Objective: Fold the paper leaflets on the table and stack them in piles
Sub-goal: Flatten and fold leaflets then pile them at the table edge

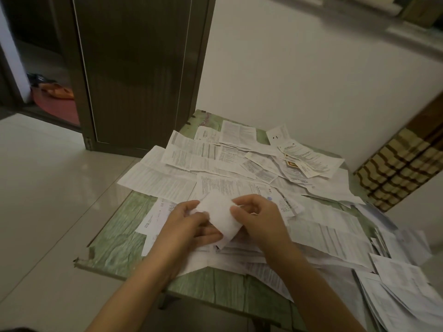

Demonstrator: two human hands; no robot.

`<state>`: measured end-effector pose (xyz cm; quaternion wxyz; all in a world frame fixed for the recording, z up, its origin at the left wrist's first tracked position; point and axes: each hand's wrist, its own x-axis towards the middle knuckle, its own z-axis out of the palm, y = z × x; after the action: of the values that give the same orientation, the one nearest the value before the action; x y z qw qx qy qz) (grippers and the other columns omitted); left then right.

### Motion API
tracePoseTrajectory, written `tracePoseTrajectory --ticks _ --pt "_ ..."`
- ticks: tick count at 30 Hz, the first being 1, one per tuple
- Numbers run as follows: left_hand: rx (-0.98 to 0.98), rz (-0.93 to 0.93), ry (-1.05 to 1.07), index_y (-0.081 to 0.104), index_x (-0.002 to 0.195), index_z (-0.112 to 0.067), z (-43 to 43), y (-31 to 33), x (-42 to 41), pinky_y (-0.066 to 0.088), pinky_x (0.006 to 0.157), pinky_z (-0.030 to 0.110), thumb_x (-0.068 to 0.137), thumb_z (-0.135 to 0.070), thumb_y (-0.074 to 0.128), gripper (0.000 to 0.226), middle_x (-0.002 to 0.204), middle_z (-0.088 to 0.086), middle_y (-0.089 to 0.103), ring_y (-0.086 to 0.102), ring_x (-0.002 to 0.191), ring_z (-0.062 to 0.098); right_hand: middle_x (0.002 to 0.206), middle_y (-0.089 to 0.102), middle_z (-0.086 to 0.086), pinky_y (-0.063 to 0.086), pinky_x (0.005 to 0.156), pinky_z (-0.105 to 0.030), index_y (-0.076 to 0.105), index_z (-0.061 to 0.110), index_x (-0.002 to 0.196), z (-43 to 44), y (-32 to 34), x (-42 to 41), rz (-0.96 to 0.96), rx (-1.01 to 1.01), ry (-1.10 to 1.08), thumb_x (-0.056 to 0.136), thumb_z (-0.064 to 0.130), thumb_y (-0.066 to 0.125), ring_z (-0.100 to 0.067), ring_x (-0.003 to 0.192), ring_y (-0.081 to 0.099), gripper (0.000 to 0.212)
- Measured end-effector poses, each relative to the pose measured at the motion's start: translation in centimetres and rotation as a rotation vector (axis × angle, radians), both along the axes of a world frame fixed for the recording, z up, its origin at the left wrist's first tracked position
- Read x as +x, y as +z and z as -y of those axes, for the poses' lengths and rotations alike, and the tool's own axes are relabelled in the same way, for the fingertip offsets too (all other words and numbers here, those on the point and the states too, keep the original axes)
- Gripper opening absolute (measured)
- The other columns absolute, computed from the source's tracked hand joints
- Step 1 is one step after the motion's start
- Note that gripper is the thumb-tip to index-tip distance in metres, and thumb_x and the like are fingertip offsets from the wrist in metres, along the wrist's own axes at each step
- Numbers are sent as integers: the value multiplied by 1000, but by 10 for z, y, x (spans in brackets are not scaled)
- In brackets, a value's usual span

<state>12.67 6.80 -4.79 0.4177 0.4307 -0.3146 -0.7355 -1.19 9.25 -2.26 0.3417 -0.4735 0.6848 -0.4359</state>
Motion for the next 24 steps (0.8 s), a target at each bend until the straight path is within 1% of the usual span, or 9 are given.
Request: tracePoseTrajectory --ticks 3,6,9,13,16,18,20,22,24 --pt "-302 353 134 55 114 -13 -2 -4 4 53 62 29 92 -4 50 24 80 6 67 65 61 11 75 55 4 46 53 -18 59 17 97 2 -13 3 -177 -12 -28 88 9 57 -7 65 53 13" --pt "-637 782 240 55 116 -21 -4 -11 11 47 73 26 90 -19 57 26 99 -4 57 56 85 9 81 55 4 47 57 -19 52 19 105 1 -18 1 -52 9 -103 94 9 47 -8 69 53 16" --pt "-649 1028 164 50 124 -18 -6 -16 9 46 84 35 82 -46 61 52 110 -2 54 52 103 18 90 57 6 48 57 -17 52 20 101 0 -15 -2 88 -2 -157 96 8 44 -6 80 55 16" --pt "-582 1049 163 38 135 -20 -9 -15 -4 46 89 42 75 -50 69 74 109 -2 59 55 104 21 93 60 -1 51 60 -19 54 16 101 -5 -11 -3 173 -8 -171 95 5 45 -12 83 58 16" --pt "-543 982 238 38 134 -21 -11 -11 -12 50 83 42 79 -28 71 64 89 -9 59 59 89 17 97 63 -7 55 69 -26 58 16 94 -12 -10 0 266 11 -166 94 2 46 -15 85 60 18" --pt "-520 932 246 39 132 -20 -15 -10 -20 50 70 30 83 -14 66 57 78 -9 58 58 75 10 98 63 -8 55 61 -24 58 14 95 -17 -10 2 366 18 -165 94 1 46 -15 83 61 18" --pt "-501 912 238 45 126 -18 -20 -9 -27 50 64 28 84 -10 62 45 73 -6 58 57 68 8 96 63 -7 53 55 -23 57 9 103 -25 -6 -1 457 -8 -185 94 0 46 -16 82 62 17" --pt "-507 962 243 52 119 -17 -22 -9 -29 52 71 36 86 -15 60 34 82 -4 60 60 75 13 93 60 -6 52 57 -26 55 9 105 -33 -5 -7 536 -56 -248 94 -1 46 -18 81 61 17" --pt "-526 1113 261 51 122 -18 -20 -7 -30 47 85 35 88 -29 59 36 106 1 57 54 99 18 92 58 -7 48 57 -29 53 8 105 -40 -4 -16 586 -95 -320 94 -2 46 -20 79 58 16"
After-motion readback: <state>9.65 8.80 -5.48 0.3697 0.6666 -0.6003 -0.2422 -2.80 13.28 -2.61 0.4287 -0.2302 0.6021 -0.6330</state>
